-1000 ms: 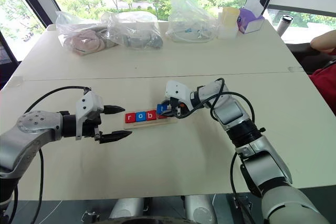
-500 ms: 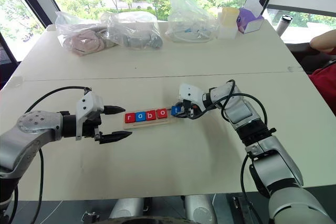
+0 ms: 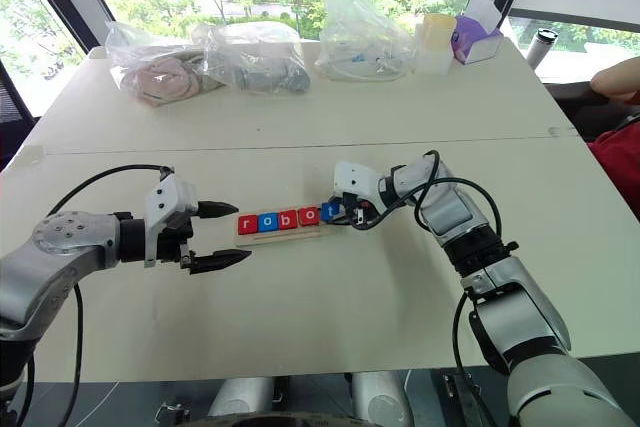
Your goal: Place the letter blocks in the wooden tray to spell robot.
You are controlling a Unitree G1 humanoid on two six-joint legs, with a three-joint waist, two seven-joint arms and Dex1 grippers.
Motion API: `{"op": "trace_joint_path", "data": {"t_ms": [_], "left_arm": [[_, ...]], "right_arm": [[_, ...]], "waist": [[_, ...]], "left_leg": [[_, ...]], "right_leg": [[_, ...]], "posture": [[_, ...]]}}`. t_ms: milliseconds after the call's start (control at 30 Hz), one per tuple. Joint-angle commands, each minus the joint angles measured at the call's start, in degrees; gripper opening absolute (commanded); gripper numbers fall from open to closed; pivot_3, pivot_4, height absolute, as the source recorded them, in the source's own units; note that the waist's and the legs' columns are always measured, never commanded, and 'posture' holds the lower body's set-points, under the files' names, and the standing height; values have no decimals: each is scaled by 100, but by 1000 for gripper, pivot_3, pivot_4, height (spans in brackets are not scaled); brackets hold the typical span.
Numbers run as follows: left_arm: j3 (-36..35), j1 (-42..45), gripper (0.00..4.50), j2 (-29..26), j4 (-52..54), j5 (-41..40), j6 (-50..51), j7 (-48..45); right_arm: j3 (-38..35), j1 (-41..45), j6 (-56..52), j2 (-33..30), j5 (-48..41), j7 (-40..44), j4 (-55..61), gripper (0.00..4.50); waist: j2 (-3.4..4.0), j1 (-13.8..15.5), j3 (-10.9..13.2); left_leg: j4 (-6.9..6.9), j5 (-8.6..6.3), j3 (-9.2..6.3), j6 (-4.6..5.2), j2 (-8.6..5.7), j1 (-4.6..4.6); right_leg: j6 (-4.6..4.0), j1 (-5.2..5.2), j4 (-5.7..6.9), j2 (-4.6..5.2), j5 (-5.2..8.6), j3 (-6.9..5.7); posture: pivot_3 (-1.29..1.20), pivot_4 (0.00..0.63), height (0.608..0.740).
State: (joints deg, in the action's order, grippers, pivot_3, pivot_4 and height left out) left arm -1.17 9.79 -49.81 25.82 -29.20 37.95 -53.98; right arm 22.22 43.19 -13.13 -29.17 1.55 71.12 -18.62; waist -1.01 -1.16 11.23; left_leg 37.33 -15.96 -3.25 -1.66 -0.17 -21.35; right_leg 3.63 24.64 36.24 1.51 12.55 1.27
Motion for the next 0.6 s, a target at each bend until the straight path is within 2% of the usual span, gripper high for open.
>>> {"op": "trace_joint_path", "data": {"t_ms": [33,500,600], "left_arm": [[-57,31,4500,2,96,1,-58,15],[-32,51,4500,47,70,25,-74,47],[-32,47,4500,45,74,27,-73,54]], "right_arm": [[38,67,-7,65,-7,52,271,1147],[99,33,-102,146,-21,67,288,1147],[53,77,-48,180,0,-45,243,2634]], "waist": [[0,1,0],[0,5,0],[0,4,0]], "left_leg": [[0,0,0,0,0,0],[0,0,0,0,0,0],[0,0,0,0,0,0]], "right_leg": [[0,0,0,0,0,0],[0,0,0,1,0,0],[0,0,0,1,0,0]], "posture": [[0,150,740],[0,150,740],[0,150,740]]}}
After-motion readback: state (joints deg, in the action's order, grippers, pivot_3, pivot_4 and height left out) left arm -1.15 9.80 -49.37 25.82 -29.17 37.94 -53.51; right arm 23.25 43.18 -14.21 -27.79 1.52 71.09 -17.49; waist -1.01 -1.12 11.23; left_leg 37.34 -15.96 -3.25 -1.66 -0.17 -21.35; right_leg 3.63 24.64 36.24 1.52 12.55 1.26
